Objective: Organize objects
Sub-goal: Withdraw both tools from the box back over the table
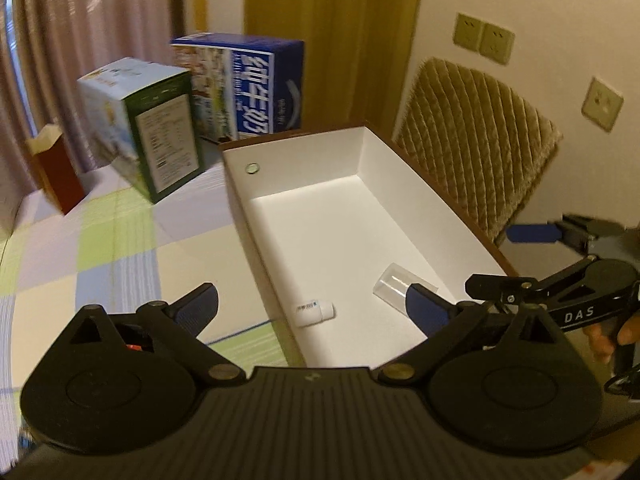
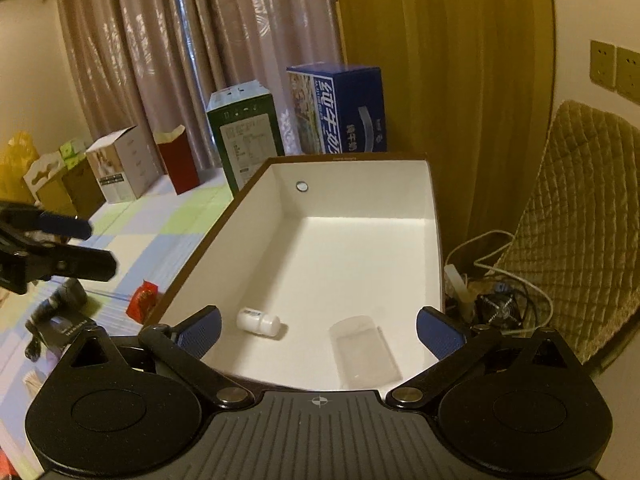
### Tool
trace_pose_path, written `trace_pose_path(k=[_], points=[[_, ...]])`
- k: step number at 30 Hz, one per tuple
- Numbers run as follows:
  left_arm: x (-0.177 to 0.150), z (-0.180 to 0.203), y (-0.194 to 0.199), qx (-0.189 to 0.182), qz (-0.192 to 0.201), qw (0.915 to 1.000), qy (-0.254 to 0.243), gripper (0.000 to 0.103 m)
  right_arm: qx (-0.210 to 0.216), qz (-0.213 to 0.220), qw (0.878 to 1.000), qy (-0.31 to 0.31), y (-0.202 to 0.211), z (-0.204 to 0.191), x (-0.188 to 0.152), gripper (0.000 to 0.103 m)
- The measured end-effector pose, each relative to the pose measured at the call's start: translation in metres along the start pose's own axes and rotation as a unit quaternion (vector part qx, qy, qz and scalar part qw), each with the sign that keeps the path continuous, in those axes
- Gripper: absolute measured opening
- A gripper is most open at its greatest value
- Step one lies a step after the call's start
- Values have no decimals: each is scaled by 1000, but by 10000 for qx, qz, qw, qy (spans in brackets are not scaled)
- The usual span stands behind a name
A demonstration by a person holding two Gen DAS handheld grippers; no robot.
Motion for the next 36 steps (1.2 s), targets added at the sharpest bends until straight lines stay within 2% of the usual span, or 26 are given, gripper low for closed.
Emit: trace_pose_path(k=[8, 15, 24, 36], points=[[-28, -8, 40, 233, 108, 9989, 402, 99, -62, -68, 9993, -367, 17, -7, -12, 101], [-62, -23, 69, 320, 31, 9972, 677, 99, -162, -107, 9983, -553, 38, -27, -26, 101], [-97, -49, 116, 455, -12, 9962, 748, 99, -105, -267, 9981, -547, 56, -77, -43, 101], [-146, -95, 177, 835, 4, 9901, 1127, 98, 450, -617, 9971, 5, 53, -163, -66, 101]])
Point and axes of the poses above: each gripper's, at about its wrist camera, not at the fingertips, and y roughly against the way its jaws point, z to its right, x to its top, the point moved 1 cm from there along -y, roughly the way its jaws point, and after that the axes turned 14 degrees about -x, right-handed, at the moved point
